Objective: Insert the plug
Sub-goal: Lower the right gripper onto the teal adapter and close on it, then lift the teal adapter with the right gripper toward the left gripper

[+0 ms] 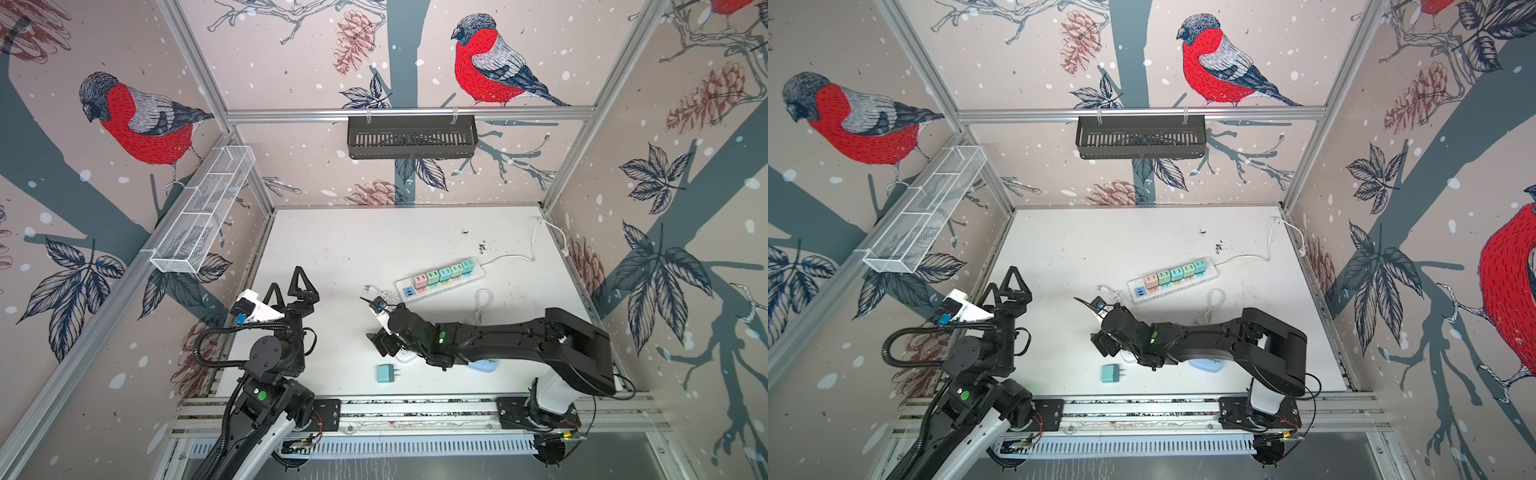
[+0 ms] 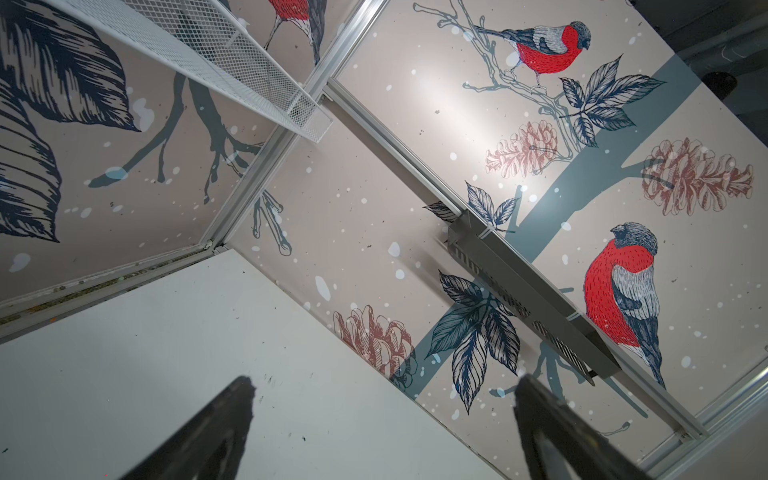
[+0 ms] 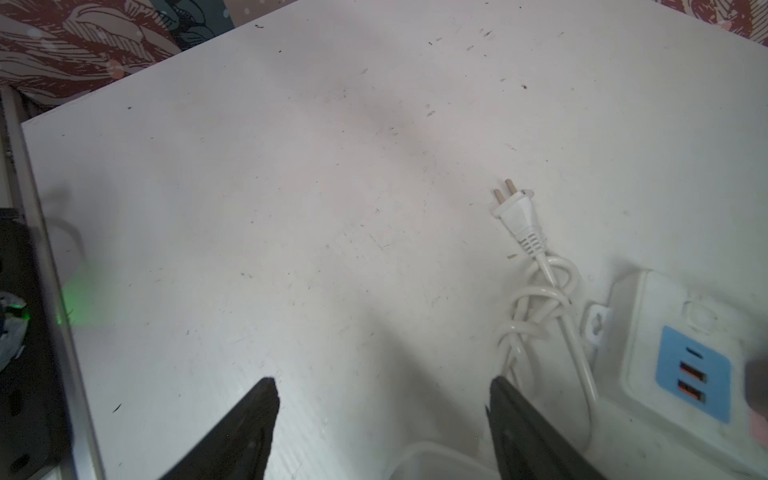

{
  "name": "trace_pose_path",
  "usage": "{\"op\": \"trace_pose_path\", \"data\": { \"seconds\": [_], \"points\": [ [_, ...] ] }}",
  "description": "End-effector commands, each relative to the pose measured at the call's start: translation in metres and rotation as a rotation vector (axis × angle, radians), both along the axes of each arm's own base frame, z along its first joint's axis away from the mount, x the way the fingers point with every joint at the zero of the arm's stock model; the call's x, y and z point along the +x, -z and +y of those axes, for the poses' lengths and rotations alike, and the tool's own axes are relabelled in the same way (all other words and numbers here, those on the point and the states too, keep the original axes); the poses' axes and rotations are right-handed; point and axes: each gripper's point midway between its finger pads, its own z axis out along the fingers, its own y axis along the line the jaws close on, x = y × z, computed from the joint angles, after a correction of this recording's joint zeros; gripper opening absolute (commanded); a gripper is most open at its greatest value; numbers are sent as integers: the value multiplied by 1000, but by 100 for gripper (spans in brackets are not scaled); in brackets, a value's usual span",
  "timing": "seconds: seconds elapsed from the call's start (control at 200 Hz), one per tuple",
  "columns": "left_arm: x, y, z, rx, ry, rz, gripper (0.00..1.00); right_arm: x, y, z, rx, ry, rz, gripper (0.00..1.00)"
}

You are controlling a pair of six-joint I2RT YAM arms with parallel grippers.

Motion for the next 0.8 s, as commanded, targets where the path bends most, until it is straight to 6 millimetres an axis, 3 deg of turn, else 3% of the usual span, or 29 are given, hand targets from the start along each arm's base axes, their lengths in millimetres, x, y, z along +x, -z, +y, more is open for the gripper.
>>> {"op": "trace_pose_path", "data": {
  "seconds": [0.0,0.18,0.26,0.58,0.796],
  "points": [
    [1,-13,-7,15,37,-35,97,-24,5,-3,11,-67,36,78],
    [11,-14,-18,54,68,-5,97,-74,32,-12,-12,-197,123,75],
    [14,-14,-22,66,81,6,97,-86,41,-14,-21,-233,150,75],
    [15,-17,-23,77,75,7,97,-103,62,-6,-72,-313,171,74],
    [16,-16,-24,76,85,1,97,-111,78,-4,-128,-334,174,63]
  ]
}}
